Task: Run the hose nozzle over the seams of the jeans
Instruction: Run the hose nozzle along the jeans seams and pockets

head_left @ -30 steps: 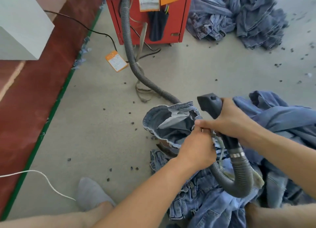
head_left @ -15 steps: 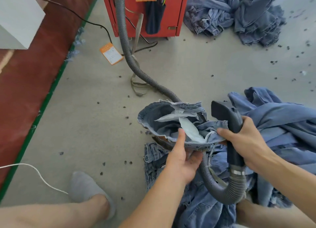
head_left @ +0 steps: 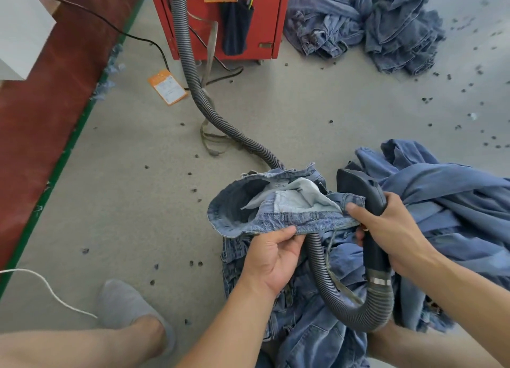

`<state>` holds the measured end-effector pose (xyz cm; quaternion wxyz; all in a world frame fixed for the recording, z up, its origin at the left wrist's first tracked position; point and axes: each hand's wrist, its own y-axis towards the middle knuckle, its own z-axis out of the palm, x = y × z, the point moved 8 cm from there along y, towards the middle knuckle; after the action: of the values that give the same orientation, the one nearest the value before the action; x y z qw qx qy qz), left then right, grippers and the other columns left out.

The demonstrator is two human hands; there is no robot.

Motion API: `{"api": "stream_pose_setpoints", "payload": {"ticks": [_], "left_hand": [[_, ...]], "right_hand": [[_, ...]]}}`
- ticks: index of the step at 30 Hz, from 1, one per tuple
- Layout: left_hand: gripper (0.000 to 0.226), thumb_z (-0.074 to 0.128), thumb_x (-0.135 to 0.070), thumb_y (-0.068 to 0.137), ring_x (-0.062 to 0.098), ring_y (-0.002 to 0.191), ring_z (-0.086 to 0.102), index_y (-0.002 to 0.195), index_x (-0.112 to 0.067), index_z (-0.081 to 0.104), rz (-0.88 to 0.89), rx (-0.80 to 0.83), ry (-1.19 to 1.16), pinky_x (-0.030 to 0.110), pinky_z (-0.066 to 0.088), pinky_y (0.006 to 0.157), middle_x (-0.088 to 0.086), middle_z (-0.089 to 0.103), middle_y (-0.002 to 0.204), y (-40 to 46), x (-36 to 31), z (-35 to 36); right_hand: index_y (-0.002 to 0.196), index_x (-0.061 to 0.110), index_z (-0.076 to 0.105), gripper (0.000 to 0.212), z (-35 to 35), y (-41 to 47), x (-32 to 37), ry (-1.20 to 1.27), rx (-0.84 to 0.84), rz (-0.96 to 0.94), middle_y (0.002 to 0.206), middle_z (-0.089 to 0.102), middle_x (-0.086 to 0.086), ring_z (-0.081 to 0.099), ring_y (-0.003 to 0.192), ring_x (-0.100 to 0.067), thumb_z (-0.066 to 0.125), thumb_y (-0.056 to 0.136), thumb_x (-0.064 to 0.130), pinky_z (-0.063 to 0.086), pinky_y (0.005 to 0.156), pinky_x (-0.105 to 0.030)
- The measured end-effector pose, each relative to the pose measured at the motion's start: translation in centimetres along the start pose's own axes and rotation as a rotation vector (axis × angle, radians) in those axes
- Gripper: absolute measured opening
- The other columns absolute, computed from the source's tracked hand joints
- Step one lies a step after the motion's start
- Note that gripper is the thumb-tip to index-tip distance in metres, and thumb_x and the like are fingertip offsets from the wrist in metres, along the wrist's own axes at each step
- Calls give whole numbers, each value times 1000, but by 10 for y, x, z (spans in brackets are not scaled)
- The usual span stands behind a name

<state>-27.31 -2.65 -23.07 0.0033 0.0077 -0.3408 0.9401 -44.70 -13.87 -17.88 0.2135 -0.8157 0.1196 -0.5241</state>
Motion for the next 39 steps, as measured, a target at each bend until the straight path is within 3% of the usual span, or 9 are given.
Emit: {"api": "stream_pose_setpoints", "payload": {"ticks": [6,9,12,16,19,25,28,33,39], "left_hand": [[26,56,17,75,30,81,76,80,6,80,31,-65,82,35,64,72,23,73,97,4,1,5],[13,70,-4,85,30,68,75,93,5,75,-7,-175,-36,37,64,61,21,75,86,3,17,11],[40,85,-32,83,19,61,67,105,-2,74,-122,-339,161,28,58,56,11,72,78,1,55,0],[29,60,-12,102,27,100,66,124,6,66,-112,-242,196,32,56,88,24,70,124,7,60,8],[25,43,4,106,33,115,66,120,12,62,-55,-202,125,44,47,109,29,68,124,15,45,6],[27,38,11,105,34,102,71,120,9,60,105,-231,66,46,51,102,26,73,106,26,4,7],[26,37,13,104,32,106,67,119,6,58,152,-217,62,47,49,106,25,66,119,30,-9,12],[25,38,11,105,35,102,70,112,14,61,67,-170,202,37,64,77,26,73,105,27,7,12],[28,43,13,103,33,114,68,114,3,67,133,-93,523,37,61,91,21,71,122,21,5,6]], "right_hand": [[107,33,49,36,-11,-10,24,-146,46,-140,59,64,-8,60,48,-23,80,90,28,53,47,-29],[107,26,54,31,-2,-14,21,-46,71,-108,62,63,-1,59,50,-21,80,90,23,53,49,-32],[102,17,58,26,8,-17,12,136,61,-14,60,59,3,56,50,-19,80,89,18,51,47,-31],[99,13,58,23,14,-17,7,235,63,80,59,58,0,53,50,-20,79,91,16,51,46,-31],[107,8,55,23,14,-16,-2,212,76,145,72,69,-8,53,51,-18,74,93,9,52,48,-32],[107,27,59,17,-13,-22,32,113,20,-70,79,70,-12,56,52,-22,72,97,32,54,52,-39],[96,32,61,15,-19,-34,60,7,117,-171,75,68,-17,56,49,-26,75,91,36,52,48,-37],[106,19,60,14,24,-36,44,-117,304,11,72,68,-13,52,50,-27,71,97,22,49,48,-37],[114,7,58,32,-10,4,56,-49,74,94,69,66,-14,53,46,-21,73,95,27,52,48,-34]]}}
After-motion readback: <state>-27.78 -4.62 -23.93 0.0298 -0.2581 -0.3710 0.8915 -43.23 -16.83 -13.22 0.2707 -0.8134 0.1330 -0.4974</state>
